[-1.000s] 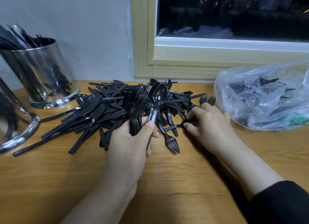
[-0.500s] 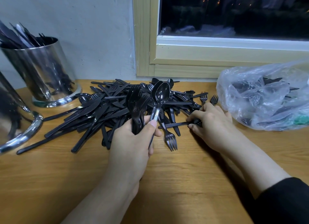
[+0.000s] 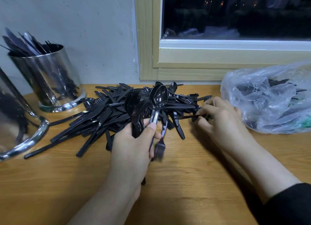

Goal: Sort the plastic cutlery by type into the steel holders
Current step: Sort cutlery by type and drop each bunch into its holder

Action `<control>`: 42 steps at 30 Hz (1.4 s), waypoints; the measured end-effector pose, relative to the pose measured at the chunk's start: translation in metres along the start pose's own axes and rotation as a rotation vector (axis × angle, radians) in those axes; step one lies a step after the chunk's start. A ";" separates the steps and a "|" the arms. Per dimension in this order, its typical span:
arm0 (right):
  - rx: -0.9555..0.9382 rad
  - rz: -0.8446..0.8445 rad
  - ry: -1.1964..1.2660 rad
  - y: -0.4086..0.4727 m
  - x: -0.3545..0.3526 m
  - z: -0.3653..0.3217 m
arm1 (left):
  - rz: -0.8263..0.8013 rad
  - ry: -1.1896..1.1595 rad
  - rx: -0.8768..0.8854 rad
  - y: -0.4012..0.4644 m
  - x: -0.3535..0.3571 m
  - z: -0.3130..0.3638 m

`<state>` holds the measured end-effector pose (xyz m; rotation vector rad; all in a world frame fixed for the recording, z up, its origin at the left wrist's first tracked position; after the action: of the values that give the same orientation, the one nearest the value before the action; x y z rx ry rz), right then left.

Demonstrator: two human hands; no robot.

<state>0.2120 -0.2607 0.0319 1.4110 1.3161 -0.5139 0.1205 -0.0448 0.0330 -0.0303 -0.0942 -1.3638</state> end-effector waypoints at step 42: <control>-0.114 0.280 0.466 -0.008 -0.006 -0.053 | -0.283 -0.299 -0.182 -0.008 0.011 -0.004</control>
<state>0.1844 -0.2182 0.0508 1.6447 1.4483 0.0857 0.1153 -0.0572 0.0298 -0.3872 -0.2318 -1.6404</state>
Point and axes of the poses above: each hand's wrist, its own y-axis towards the middle knuckle, its own x-axis out of the palm, z = x × y, the point moved 2 cm from there along y, towards the middle knuckle, and after that the axes turned 5 degrees about -z, right-handed, at the moved point
